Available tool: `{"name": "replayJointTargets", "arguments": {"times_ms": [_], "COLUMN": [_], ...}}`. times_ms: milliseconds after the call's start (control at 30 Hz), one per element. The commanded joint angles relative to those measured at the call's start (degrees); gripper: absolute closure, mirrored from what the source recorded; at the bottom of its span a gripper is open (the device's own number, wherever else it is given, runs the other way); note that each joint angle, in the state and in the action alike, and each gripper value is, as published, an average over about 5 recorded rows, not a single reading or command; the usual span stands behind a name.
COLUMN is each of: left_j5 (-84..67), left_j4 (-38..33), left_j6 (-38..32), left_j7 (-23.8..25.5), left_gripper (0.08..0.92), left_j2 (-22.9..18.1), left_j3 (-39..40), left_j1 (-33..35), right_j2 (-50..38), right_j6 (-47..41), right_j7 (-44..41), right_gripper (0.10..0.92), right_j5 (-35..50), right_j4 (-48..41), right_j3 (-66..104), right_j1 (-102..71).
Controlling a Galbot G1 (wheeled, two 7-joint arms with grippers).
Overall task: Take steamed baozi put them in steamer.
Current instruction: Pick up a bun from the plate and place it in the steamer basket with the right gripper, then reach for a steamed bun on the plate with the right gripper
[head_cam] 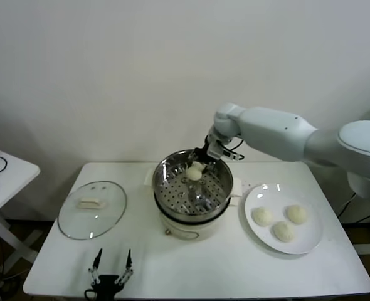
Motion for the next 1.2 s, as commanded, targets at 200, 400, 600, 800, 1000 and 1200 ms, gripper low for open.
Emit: {"name": "replayJointTargets", "arguments": {"times_ms": [200,400,600,800,1000,1200], "left_j5": [-0.39,-0.54,-0.54,-0.18,-0.07,-0.31], "left_j4": [-0.16,-0.23,-0.63,-1.25,-1.35,-1.24], "left_j6": [0.01,-0.03,-0.08,-0.02,-0.2,-0.33], "left_j7": [0.0,-0.02,-0.07,-0.04,-0.05,-0.09], "left_gripper": [0.177,0.177,0.177,0.177,0.177,0.177], "left_j2": [0.06,0.12,0.11,0.06,0.25,0.34], "left_j3": [-0.04,-0.19,-0.23,0.06,0.29,0.07], "left_j1": [-0.19,-0.23,-0.08,0.06,0.34,0.33], "right_j2": [3.88,2.15,-7.04,-19.14,-28.34,-32.37], "right_j6": [4.03,4.04,-2.15,-26.82,-48.9,-57.21], "right_j7": [0.29,-1.04,-6.32,-9.73,-2.13,1.81], "right_gripper": [0.407,0.254,0.204,0.202,0.203,0.203], "right_j5": [-1.18,5.27,24.23,46.39,50.45,48.22], "right_j4": [-8.22,-6.4,2.73,15.77,27.57,33.79], "right_j3": [0.43,0.22,-9.24,-24.97,-31.15,-30.2], "right_j1": [-2.38,-0.35,11.46,25.01,29.37,24.58]}}
